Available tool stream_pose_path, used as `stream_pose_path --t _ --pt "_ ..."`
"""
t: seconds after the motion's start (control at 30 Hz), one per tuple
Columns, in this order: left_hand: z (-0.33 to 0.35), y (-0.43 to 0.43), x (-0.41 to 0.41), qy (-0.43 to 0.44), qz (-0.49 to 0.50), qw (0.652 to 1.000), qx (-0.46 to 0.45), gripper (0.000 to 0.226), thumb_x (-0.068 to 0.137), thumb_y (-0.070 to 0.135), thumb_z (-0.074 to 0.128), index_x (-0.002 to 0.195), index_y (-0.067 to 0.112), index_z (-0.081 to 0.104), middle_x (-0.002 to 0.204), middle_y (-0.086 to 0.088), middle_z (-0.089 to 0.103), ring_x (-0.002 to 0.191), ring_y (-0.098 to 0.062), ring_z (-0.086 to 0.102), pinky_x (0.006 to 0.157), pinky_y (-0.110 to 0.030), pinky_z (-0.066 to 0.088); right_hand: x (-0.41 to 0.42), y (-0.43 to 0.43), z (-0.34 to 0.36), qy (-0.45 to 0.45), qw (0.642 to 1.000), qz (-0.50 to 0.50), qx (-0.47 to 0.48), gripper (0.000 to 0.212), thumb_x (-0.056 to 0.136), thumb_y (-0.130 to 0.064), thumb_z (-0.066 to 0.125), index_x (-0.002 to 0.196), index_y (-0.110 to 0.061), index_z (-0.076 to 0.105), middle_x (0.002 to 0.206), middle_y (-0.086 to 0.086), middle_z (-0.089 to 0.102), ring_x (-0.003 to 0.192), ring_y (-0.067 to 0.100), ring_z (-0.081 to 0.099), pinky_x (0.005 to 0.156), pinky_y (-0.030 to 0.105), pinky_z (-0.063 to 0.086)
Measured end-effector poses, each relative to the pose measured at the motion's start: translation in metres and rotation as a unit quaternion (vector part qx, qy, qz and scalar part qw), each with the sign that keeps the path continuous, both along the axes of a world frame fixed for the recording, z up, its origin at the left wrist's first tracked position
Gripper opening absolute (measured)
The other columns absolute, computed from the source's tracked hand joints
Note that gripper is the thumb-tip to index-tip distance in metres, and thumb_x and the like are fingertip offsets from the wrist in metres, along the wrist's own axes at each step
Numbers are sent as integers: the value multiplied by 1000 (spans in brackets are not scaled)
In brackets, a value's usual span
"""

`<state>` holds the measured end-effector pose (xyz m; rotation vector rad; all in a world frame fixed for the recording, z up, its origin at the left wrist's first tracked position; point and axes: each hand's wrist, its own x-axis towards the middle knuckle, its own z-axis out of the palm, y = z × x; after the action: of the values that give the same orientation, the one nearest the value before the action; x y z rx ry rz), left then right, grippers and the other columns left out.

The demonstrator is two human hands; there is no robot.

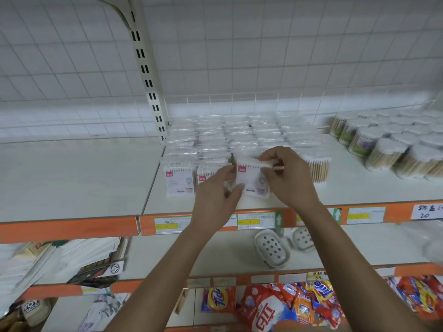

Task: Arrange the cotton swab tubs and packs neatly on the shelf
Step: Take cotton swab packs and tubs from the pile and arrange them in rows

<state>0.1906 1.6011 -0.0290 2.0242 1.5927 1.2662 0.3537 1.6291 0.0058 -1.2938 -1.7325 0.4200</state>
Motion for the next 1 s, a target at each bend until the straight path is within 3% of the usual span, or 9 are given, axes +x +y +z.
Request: stream_pose_path --t 0.07,0.13,0.23,0.33,0.4,0.53,0.83,0.93,1.0 --pt "3 1 5 -10 4 1000 -11 47 89 26 64 132 14 50 104 -1 71 70 -9 67 77 -25 51 6 4 2 20 999 18 -26 28 82 5 61 101 -16 64 106 -1 57 92 10 53 74 2 41" --pt "3 4 8 1 11 1000 -15 47 89 24 64 132 13 50 98 -1 72 73 -10 66 78 -26 50 9 9 2 -6 999 18 -33 27 83 2 63 107 -12 66 106 1 56 91 9 53 75 -1 39" --pt "-4 7 10 28 30 999 -4 43 88 18 62 129 12 52 84 -2 69 77 -16 63 77 -26 46 7 14 3 -69 997 18 -5 22 83 -2 65 104 -9 69 104 6 62 93 15 57 86 16 45" --pt "-10 4 9 57 41 997 10 51 88 14 59 137 9 46 104 -6 66 91 -16 58 70 -12 31 7 19 2 -105 994 -2 7 18 82 -7 68 100 -10 71 102 8 68 96 25 60 88 35 47" --pt "-11 -1 10 56 27 998 20 52 88 12 59 138 10 44 119 -7 58 89 -12 57 70 -11 34 8 21 1 -122 992 -21 11 17 82 -9 69 98 -11 73 101 6 70 99 26 58 88 31 44" --pt "-14 2 10 60 -34 997 29 41 88 9 59 129 13 53 119 -5 55 80 -13 63 75 -35 55 2 27 -3 -144 988 -34 40 17 78 -7 72 94 -10 74 95 5 72 103 26 53 82 18 34" --pt "-20 18 10 106 -87 990 -44 50 91 17 57 139 13 42 133 -6 50 114 -22 55 96 -37 44 -5 37 -20 -224 969 -46 97 18 70 -4 77 87 -10 73 84 3 71 86 27 52 71 14 24" --pt "-20 23 10 113 -96 988 -45 56 90 16 57 142 12 37 135 -7 49 118 -21 52 99 -35 43 -5 35 -19 -219 968 -57 109 26 70 -2 74 95 -8 71 94 7 67 91 32 53 79 16 28" --pt "-21 24 11 126 -104 986 -43 56 91 18 57 143 12 36 136 -7 48 119 -21 51 100 -35 42 -2 30 -17 -195 970 -92 114 28 72 -1 71 100 -7 69 101 10 63 95 33 52 81 26 37"
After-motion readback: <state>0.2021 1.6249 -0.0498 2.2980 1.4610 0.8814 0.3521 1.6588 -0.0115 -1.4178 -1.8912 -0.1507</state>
